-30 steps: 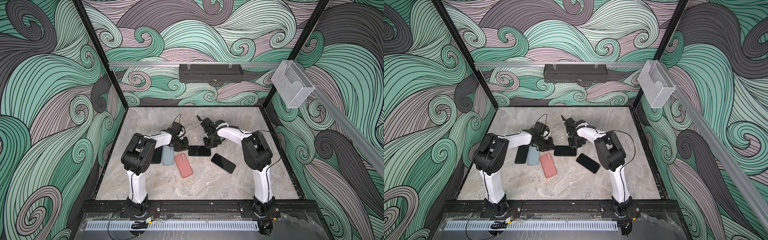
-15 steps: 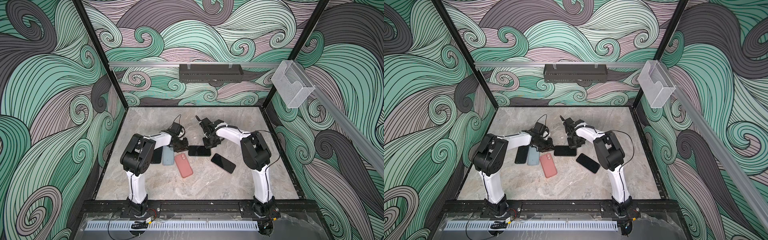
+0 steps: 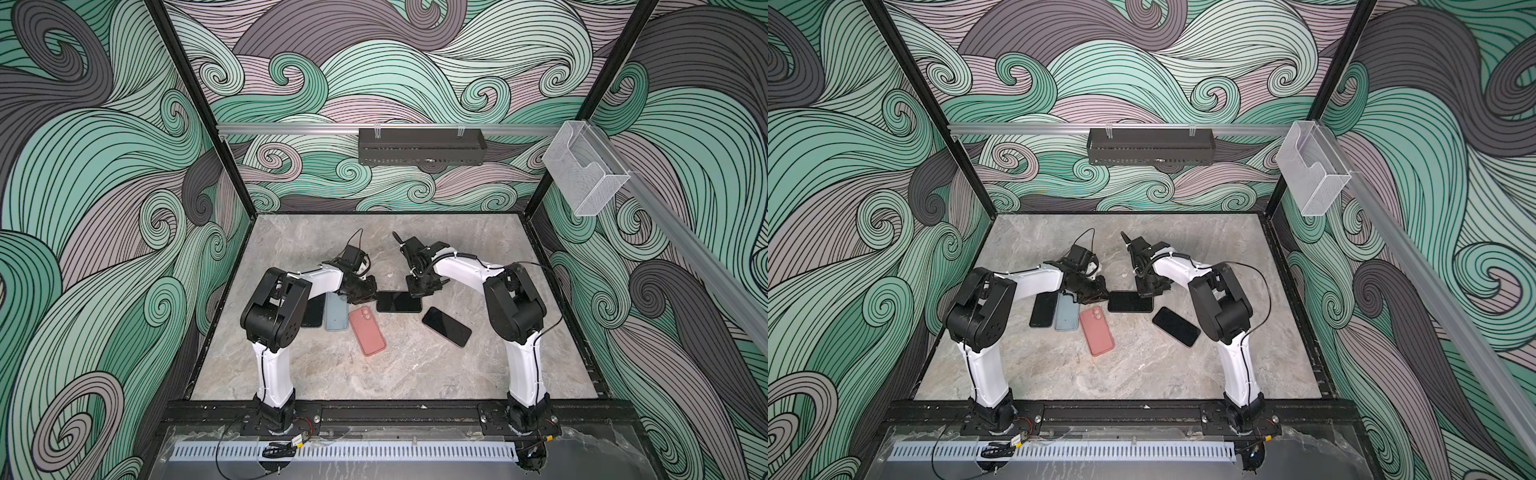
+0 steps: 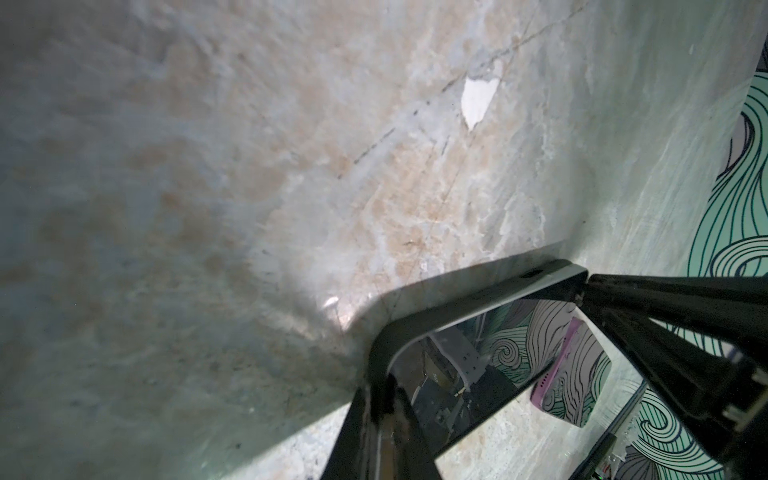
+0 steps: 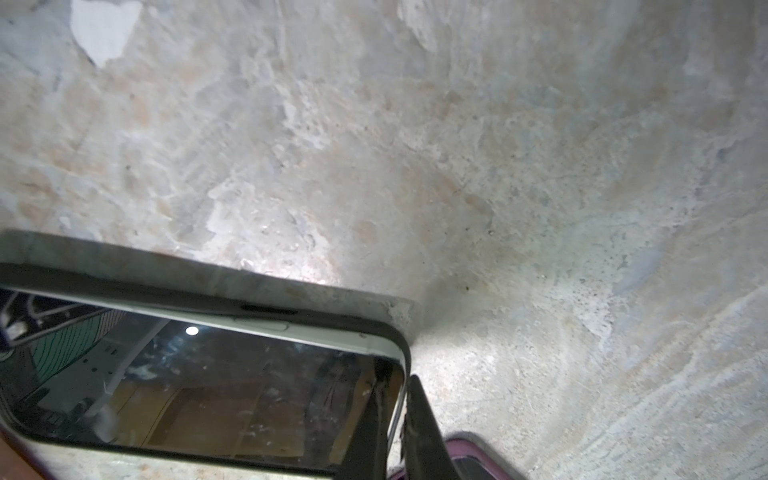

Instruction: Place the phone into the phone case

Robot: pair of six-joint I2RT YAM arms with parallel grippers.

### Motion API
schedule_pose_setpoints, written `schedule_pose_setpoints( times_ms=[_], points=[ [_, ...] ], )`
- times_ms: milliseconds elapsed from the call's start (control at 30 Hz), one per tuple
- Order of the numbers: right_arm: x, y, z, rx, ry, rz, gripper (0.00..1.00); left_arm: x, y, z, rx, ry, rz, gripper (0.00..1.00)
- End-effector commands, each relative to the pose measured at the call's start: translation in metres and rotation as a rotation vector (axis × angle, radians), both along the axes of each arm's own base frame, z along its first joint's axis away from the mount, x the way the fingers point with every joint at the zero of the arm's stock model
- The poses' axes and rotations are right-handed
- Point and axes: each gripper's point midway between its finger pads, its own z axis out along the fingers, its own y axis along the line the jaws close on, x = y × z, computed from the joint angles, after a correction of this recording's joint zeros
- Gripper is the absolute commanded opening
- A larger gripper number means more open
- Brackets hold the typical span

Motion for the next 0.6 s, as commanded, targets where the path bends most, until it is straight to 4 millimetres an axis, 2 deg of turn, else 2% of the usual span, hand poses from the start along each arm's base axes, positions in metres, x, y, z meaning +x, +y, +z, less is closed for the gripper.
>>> schedule_pose_setpoints(
  times_ms=[0,167,267,400,567],
  points=[
    [-0.078,-0.053,-0.116,-0.197,0.301,-0.035,0.14,-0.017,0.018,-0.035,0.164,0.044,-0.034,0.14],
    [-0.088,-0.053,-0.125,-0.167,0.305,-0.047,0.14,-0.021,0.016,-0.043,0.208,0.044,-0.061,0.14],
    [-0.097,-0.054,-0.138,-0.162,0.345,-0.055,0.15,-0.024,0.014,-0.048,0.216,0.052,-0.064,0.14],
    [-0.113,-0.058,-0.154,-0.155,0.379,-0.078,0.15,-0.026,0.016,-0.048,0.239,0.047,-0.065,0.14],
    [-0.116,-0.061,-0.165,-0.169,0.392,-0.085,0.16,-0.027,0.019,-0.043,0.253,0.04,-0.062,0.14]
  ],
)
